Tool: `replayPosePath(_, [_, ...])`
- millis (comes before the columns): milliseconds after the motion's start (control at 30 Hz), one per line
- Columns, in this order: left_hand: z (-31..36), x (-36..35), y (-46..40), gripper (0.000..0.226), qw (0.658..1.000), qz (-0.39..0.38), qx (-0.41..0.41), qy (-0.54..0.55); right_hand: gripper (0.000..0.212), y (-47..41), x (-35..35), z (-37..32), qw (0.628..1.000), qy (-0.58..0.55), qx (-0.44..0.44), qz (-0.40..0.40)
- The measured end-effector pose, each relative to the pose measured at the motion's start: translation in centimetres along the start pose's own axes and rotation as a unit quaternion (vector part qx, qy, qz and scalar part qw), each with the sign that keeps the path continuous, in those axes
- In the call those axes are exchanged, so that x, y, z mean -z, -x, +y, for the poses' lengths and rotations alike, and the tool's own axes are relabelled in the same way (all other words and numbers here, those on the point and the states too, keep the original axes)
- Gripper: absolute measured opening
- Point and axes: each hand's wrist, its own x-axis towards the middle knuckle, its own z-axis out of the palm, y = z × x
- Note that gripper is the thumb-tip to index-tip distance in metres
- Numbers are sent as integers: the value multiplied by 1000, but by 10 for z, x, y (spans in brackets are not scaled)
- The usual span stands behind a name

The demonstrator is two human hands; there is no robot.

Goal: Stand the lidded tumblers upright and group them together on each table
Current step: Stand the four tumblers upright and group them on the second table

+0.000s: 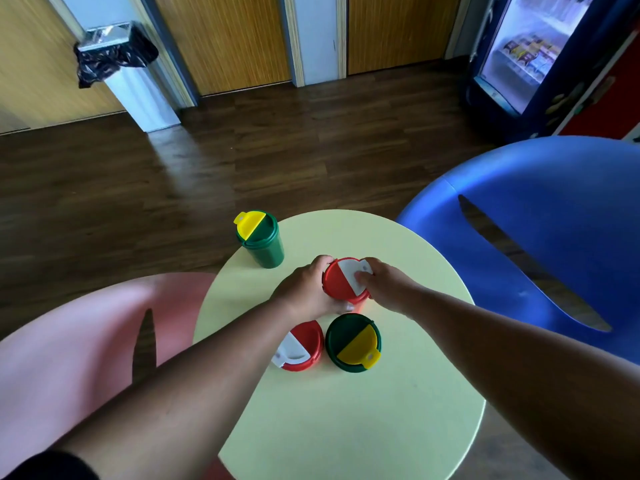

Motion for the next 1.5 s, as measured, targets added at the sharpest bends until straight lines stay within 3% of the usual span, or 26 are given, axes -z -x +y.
replayPosePath(500, [1, -4, 14, 89, 1000, 6, -4, -18, 36, 5, -3, 3, 1000, 15, -5, -2])
replayPosePath(1033, [-30, 4, 23, 75, 997, -26, 31, 66, 45, -1, -11, -6, 999, 40, -4, -23])
replayPosePath(1500, [-29, 1, 22, 69, 996, -6, 19, 88, 42, -6, -9, -6, 999, 47, -15, -19])
